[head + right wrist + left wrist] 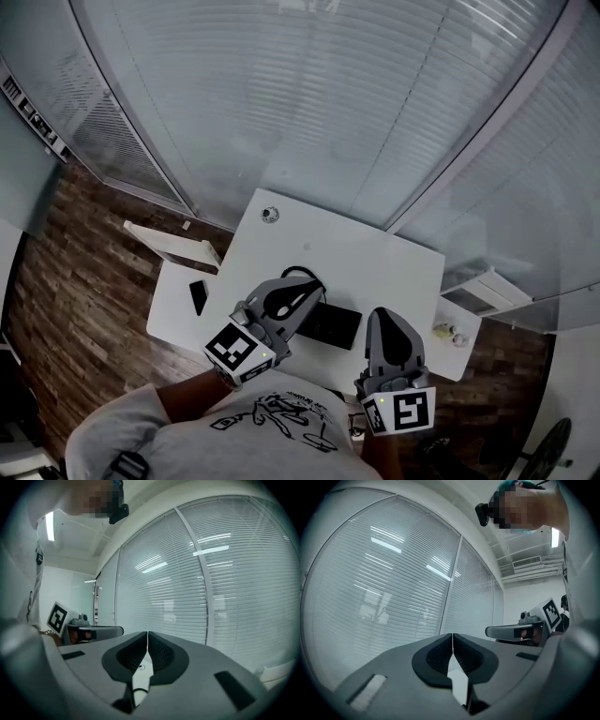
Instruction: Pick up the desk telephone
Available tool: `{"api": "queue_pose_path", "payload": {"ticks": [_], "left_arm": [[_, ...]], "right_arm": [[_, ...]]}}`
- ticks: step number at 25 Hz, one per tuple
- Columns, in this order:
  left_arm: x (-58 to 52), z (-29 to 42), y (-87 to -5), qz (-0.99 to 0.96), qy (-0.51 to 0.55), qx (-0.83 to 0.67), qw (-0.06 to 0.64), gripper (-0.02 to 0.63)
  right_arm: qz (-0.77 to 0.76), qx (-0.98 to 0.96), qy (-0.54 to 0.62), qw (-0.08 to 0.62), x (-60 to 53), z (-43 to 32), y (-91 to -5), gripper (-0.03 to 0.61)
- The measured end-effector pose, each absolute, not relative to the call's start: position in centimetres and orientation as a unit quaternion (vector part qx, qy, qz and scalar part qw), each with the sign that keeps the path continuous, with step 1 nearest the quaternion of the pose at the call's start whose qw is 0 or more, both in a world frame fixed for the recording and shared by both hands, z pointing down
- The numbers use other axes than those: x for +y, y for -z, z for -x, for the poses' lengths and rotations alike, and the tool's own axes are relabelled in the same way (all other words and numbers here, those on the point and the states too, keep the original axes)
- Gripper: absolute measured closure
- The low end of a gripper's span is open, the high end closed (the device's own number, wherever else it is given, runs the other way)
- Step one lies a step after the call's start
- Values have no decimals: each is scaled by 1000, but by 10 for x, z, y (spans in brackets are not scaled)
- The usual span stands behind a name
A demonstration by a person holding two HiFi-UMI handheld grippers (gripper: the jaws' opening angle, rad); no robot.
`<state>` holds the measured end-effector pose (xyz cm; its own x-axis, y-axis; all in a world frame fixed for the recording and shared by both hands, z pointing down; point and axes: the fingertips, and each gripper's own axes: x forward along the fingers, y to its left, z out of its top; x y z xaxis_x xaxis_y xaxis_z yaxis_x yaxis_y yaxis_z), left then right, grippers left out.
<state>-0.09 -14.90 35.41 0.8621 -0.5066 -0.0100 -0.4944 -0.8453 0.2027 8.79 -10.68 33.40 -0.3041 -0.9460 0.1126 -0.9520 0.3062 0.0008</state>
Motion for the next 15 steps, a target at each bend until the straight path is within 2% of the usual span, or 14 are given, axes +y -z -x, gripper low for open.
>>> {"api": "queue_pose_path", "payload": {"ticks": [15], "left_arm": [[-149,-23,-367,-955,22,-270,121,607]], "right_arm": [[-580,-811,-48,60,-110,-122,-343,571]]}}
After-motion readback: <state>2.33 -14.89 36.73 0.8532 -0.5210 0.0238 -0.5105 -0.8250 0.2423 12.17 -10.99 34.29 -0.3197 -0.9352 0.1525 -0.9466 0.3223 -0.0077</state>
